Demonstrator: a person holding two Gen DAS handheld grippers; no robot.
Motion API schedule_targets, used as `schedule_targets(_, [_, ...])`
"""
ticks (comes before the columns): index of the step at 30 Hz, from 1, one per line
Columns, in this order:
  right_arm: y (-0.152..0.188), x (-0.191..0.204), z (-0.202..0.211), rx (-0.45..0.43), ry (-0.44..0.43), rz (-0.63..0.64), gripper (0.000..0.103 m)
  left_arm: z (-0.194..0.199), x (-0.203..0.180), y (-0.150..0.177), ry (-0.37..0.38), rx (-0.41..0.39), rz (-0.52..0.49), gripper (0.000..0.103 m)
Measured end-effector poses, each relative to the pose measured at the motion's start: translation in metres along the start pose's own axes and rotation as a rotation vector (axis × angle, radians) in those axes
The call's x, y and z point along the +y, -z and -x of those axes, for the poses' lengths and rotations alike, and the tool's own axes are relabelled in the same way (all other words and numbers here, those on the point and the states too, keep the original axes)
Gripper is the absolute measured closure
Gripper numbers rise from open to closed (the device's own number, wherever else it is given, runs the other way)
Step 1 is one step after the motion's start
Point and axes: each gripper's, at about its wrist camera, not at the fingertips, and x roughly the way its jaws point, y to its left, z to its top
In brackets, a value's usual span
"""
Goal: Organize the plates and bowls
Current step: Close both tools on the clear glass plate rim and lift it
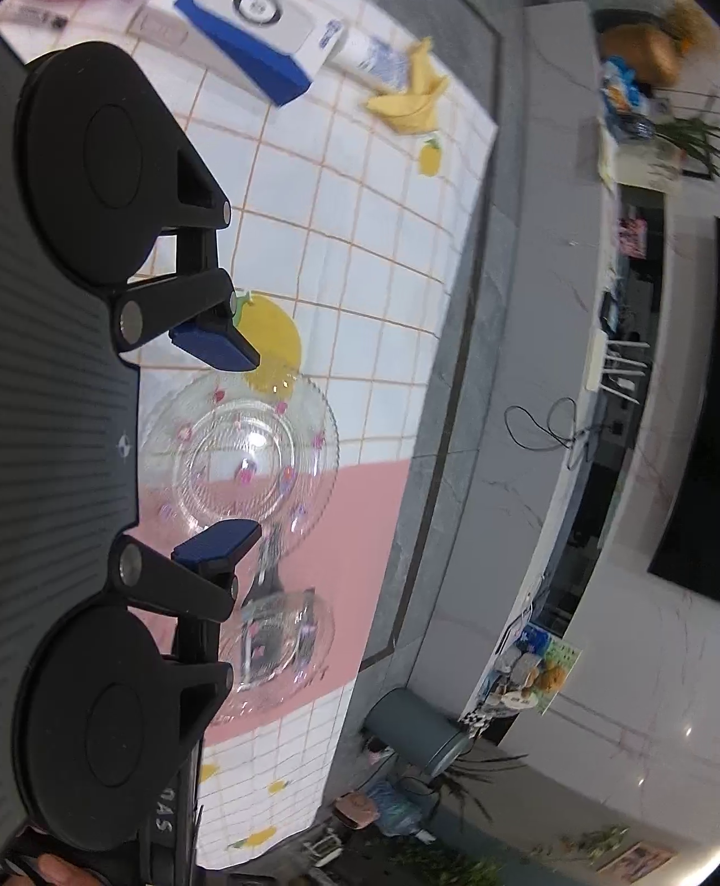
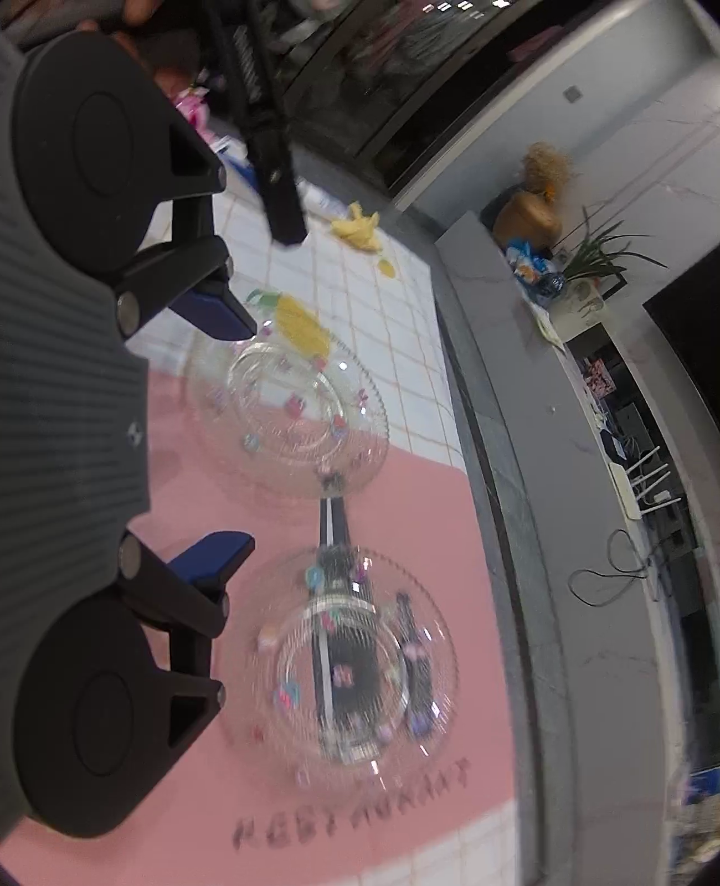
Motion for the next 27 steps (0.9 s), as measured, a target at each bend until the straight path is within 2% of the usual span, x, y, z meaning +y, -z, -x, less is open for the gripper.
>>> schedule_targets(4, [-0.008,-0.003,-0.025,0.024,0.023,-0.022,0.044,-0.021,0.015,0.001,-0.024,0.002,0.065,0.032])
schedule_targets(6, [-0.011,-0.004,-0.035,0.031,0.027,-0.017,0.047,-0.028,0.021,0.003,-0.032,0.001,0.094,0.033])
schedule_targets(8, [-0.014,-0.006,-0.042,0.033,0.035,-0.025,0.050,-0.034,0.027,0.005,-0.035,-0.002,0.128,0.038])
schedule_targets(10, [-0.015,-0.008,-0.046,0.032,0.050,-0.024,0.062,-0.039,0.033,0.008,-0.045,0.000,0.155,0.043])
schedule_targets(13, [-0.017,-0.012,-0.053,0.042,0.059,-0.027,0.073,-0.046,0.039,0.011,-0.041,0.004,0.179,0.050])
schedule_targets(16, [-0.017,-0.019,-0.061,0.060,0.049,-0.062,0.078,-0.050,0.040,0.013,-0.026,0.010,0.191,0.054])
schedule_targets(21, [-0.015,-0.022,-0.066,0.048,0.012,-0.092,0.083,-0.054,0.039,0.017,-0.042,-0.008,0.193,0.073])
schedule_targets(23, [-0.015,-0.022,-0.067,0.046,0.009,-0.096,0.085,-0.055,0.039,0.017,-0.040,-0.010,0.203,0.088])
schedule_targets(25, [-0.015,-0.022,-0.068,0.050,0.020,-0.091,0.094,-0.054,0.038,0.017,-0.046,-0.005,0.215,0.089])
schedule_targets(27, [-0.015,-0.021,-0.068,0.052,0.030,-0.090,0.095,-0.054,0.037,0.017,-0.054,0.000,0.227,0.090])
